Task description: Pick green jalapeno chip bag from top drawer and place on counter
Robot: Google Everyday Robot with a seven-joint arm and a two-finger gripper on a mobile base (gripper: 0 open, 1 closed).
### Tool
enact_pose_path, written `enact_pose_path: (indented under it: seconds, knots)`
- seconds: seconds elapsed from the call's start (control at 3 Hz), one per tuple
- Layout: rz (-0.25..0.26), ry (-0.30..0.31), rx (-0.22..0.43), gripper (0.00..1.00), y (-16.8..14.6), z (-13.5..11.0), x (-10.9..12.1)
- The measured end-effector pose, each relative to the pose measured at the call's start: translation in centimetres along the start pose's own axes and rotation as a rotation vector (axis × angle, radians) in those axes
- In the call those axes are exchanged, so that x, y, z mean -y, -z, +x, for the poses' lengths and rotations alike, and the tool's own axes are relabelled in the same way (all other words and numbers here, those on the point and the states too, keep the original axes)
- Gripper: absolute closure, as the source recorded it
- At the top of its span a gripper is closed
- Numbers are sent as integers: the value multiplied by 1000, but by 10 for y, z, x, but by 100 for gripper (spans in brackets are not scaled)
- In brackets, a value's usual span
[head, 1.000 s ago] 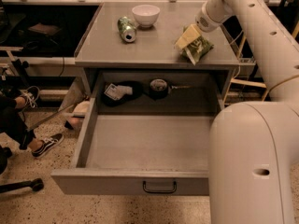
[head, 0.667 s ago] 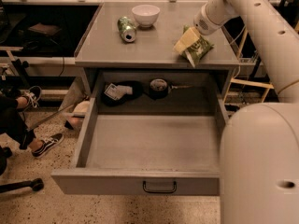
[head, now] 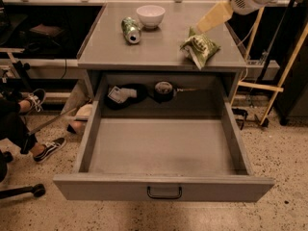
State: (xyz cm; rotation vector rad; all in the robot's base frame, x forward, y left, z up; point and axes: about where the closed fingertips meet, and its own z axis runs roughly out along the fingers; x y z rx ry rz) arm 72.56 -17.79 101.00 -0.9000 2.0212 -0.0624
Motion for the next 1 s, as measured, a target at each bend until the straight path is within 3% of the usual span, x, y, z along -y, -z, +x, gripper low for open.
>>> enact_pose_path:
  seconds: [0.33,0.67,1.0]
  knots:
    - [230,-4,105,0,105,-36,0]
    - [326,23,158,0,151,-59,-15]
    - [326,23,158,0,151,-59,-15]
